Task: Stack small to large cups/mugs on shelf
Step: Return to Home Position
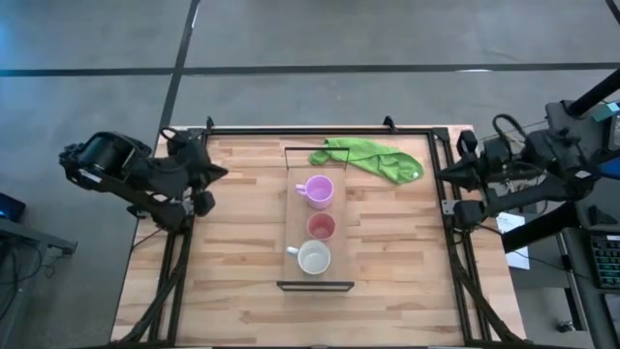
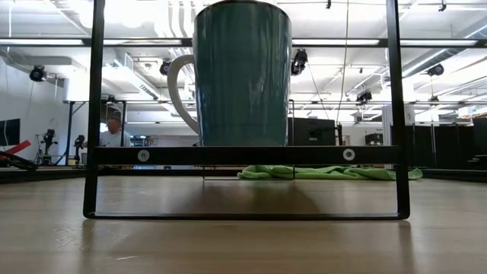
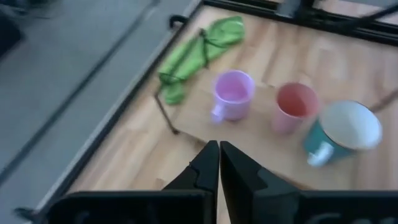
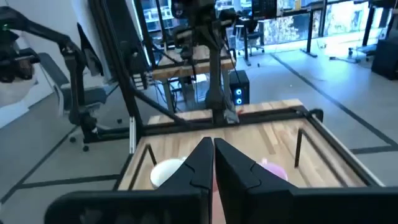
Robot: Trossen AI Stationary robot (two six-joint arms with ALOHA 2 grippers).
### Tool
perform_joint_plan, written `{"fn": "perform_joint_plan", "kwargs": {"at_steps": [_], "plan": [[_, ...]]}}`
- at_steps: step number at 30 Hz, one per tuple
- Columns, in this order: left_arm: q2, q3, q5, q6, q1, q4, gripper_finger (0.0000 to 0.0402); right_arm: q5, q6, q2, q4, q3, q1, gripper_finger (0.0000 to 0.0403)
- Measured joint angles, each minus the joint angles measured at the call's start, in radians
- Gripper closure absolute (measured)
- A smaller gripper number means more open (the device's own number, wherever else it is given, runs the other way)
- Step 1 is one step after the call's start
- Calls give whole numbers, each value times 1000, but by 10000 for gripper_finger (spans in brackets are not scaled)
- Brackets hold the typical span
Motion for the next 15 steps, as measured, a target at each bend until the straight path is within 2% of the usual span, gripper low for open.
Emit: {"fn": "perform_joint_plan", "kwargs": {"at_steps": [3,7,10,15], "plan": [[-88,-135,97,48,0,111,401,0,12,-74,20,-120,0,394],[-224,-360,217,126,0,362,402,0,38,-151,56,-277,0,394],[-333,-542,241,168,0,544,402,23,14,-198,150,-381,0,394],[-496,-813,243,172,0,766,402,110,-132,-277,288,-515,0,394]]}}
